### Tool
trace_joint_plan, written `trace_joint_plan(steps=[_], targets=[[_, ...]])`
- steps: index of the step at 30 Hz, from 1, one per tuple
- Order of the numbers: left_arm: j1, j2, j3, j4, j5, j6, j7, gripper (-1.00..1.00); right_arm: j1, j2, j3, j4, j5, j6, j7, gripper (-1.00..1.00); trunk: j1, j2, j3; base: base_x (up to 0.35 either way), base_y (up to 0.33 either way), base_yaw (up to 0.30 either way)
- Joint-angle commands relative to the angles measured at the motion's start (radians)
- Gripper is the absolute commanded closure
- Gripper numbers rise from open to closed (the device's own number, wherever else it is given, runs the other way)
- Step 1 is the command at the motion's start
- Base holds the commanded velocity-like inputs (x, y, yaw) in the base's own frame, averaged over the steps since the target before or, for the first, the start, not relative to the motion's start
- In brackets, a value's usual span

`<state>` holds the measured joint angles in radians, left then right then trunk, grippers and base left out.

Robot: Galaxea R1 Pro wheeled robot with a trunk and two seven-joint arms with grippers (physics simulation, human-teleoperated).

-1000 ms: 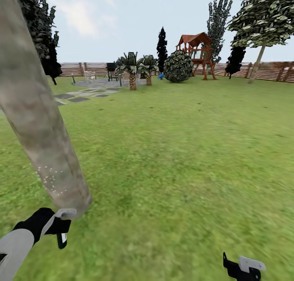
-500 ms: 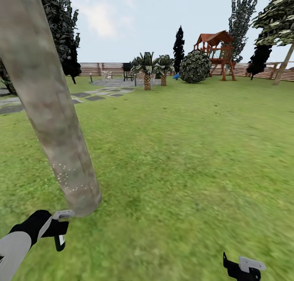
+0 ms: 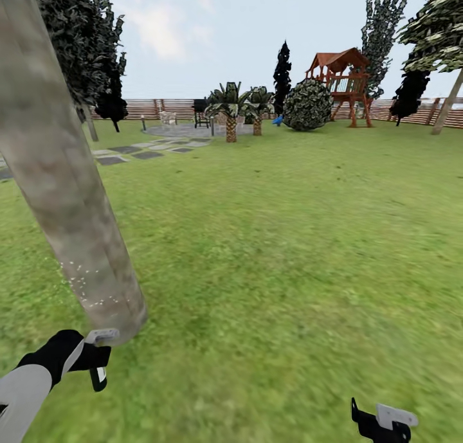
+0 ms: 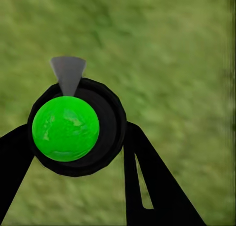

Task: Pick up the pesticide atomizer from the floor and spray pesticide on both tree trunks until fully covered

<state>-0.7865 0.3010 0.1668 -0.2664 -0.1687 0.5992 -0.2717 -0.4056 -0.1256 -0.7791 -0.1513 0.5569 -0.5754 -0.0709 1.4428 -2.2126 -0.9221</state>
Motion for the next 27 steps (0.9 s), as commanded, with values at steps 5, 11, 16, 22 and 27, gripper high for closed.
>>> trace_joint_plan(steps=[5, 11, 16, 22, 27], targets=[[0.0, 0.0, 0.008, -0.002, -0.011, 0.005, -0.007, 1.0, -0.001, 0.0, -0.003, 0.002, 0.011, -0.003, -0.007, -1.0, 0.0, 0.0, -0.001, 0.088, -0.262, 0.09], [0.0, 0.0, 0.008, -0.006, -0.011, 0.007, -0.007, 1.0, -0.001, 0.0, -0.003, 0.002, 0.011, -0.003, -0.007, -1.0, 0.0, 0.0, -0.001, 0.088, -0.263, 0.264], [0.0, 0.0, 0.008, -0.007, -0.011, 0.007, -0.007, 1.0, -0.001, 0.0, -0.003, 0.002, 0.011, -0.003, -0.007, -1.0, 0.0, 0.0, -0.001, 0.088, -0.263, 0.277], [0.0, 0.001, 0.008, -0.007, -0.011, 0.007, -0.007, 1.0, -0.001, 0.0, -0.003, 0.002, 0.011, -0.003, -0.007, -1.0, 0.0, 0.0, -0.001, 0.093, -0.263, 0.278], [0.0, 0.001, 0.008, -0.007, -0.011, 0.007, -0.007, 1.0, -0.001, 0.0, -0.003, 0.002, 0.011, -0.003, -0.007, -1.0, 0.0, 0.0, -0.001, 0.096, -0.263, 0.278]])
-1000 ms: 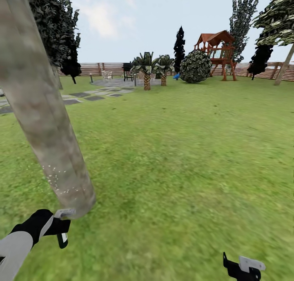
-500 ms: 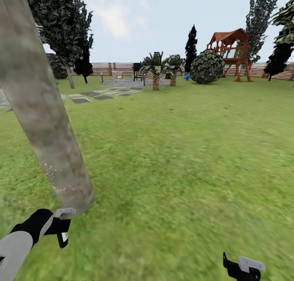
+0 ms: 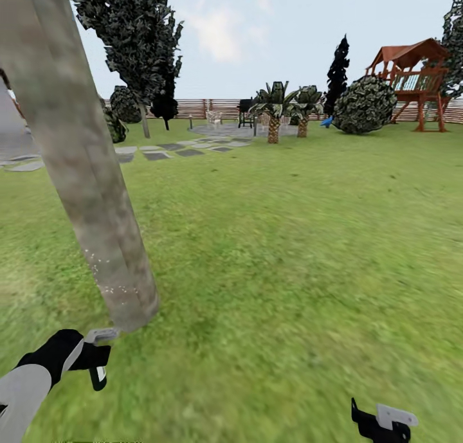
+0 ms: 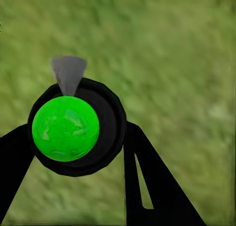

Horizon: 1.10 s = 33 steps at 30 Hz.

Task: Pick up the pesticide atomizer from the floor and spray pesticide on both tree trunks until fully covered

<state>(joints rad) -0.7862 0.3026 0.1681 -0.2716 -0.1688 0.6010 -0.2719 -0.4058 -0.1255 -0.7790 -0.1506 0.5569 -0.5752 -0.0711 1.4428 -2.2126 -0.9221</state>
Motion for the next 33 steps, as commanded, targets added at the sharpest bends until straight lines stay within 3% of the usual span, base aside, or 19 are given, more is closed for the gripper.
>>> trace_joint_plan(steps=[1, 8, 22, 33], targets=[[-0.001, -0.001, 0.007, -0.001, -0.011, 0.005, -0.007, 1.0, -0.001, 0.0, -0.003, 0.002, 0.011, -0.003, -0.007, -1.0, 0.0, 0.0, -0.001, 0.096, -0.263, 0.278], [-0.001, -0.001, 0.007, -0.001, -0.011, 0.005, -0.007, 1.0, -0.001, 0.0, -0.003, 0.002, 0.011, -0.003, -0.007, -1.0, 0.0, 0.0, -0.001, 0.123, -0.26, 0.262], [-0.001, -0.002, 0.006, 0.0, -0.01, 0.005, -0.007, 1.0, -0.001, 0.0, -0.003, 0.002, 0.011, -0.003, -0.007, -1.0, 0.0, 0.0, -0.001, 0.208, -0.212, 0.034], [-0.001, -0.002, 0.007, 0.0, -0.011, 0.005, -0.007, 1.0, -0.001, 0.0, -0.003, 0.002, 0.011, -0.003, -0.007, -1.0, 0.0, 0.0, -0.001, 0.14, -0.253, 0.265]])
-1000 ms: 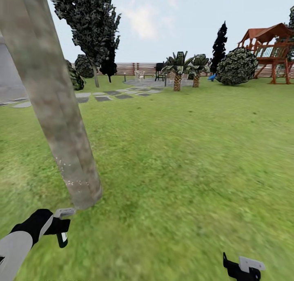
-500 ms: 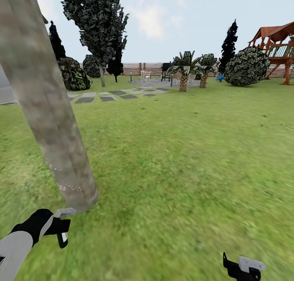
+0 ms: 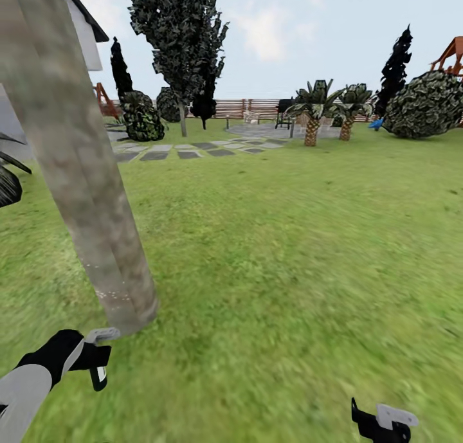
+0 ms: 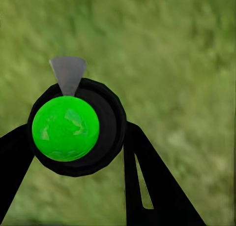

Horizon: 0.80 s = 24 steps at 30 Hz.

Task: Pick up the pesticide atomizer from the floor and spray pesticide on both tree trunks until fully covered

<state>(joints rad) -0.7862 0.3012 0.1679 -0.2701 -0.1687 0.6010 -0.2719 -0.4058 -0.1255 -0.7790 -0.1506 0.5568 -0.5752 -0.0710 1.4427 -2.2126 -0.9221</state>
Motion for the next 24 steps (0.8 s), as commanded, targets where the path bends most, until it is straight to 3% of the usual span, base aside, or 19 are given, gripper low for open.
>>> trace_joint_plan(steps=[1, 10, 24], targets=[[-0.001, -0.001, 0.007, -0.002, -0.011, 0.005, -0.007, 1.0, -0.001, 0.0, -0.003, 0.002, 0.011, -0.003, -0.007, -1.0, 0.0, 0.0, -0.001, 0.139, -0.253, 0.156], [-0.001, -0.001, 0.007, -0.001, -0.009, 0.005, -0.007, 1.0, -0.001, 0.0, -0.003, 0.002, 0.011, -0.003, -0.007, -1.0, 0.0, 0.0, -0.001, 0.071, -0.262, 0.05], [-0.001, -0.001, 0.007, -0.002, -0.009, 0.005, -0.007, 1.0, -0.001, 0.0, -0.003, 0.002, 0.011, -0.003, -0.007, -1.0, 0.0, 0.0, -0.001, 0.045, -0.271, 0.264]])
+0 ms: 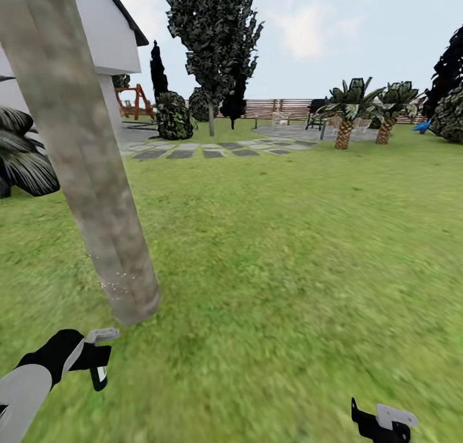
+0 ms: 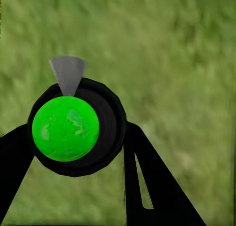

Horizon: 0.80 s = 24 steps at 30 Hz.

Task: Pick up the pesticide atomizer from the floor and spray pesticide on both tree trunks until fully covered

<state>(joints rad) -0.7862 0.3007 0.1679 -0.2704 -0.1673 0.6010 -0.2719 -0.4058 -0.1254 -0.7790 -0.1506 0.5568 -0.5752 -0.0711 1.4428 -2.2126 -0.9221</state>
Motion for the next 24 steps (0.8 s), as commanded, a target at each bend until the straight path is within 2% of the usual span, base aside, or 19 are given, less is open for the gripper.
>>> trace_joint_plan(steps=[1, 12, 16, 19, 24], targets=[[-0.001, -0.001, 0.007, -0.001, -0.011, 0.005, -0.007, 1.0, -0.001, 0.0, -0.003, 0.002, 0.011, -0.003, -0.007, -1.0, 0.0, 0.0, -0.001, 0.136, -0.272, 0.276], [-0.001, -0.001, 0.007, -0.002, -0.011, 0.005, -0.007, 1.0, -0.001, 0.0, -0.003, 0.002, 0.011, -0.003, -0.007, -1.0, 0.0, 0.0, -0.001, 0.134, -0.268, 0.276], [-0.001, 0.0, 0.007, -0.009, -0.011, 0.006, -0.007, 1.0, -0.001, 0.0, -0.003, 0.002, 0.011, -0.003, -0.007, -1.0, 0.0, 0.0, 0.001, 0.028, -0.07, 0.276], [-0.001, 0.0, 0.011, -0.036, -0.011, 0.005, -0.008, 1.0, -0.001, 0.0, -0.003, 0.002, 0.011, -0.003, -0.007, -1.0, 0.0, 0.0, 0.002, 0.003, -0.007, 0.276], [-0.007, -0.001, 0.008, -0.161, -0.011, 0.02, -0.016, 1.0, -0.001, 0.0, -0.003, 0.002, 0.011, -0.003, -0.007, -1.0, 0.0, 0.0, 0.002, 0.0, -0.001, 0.09]])
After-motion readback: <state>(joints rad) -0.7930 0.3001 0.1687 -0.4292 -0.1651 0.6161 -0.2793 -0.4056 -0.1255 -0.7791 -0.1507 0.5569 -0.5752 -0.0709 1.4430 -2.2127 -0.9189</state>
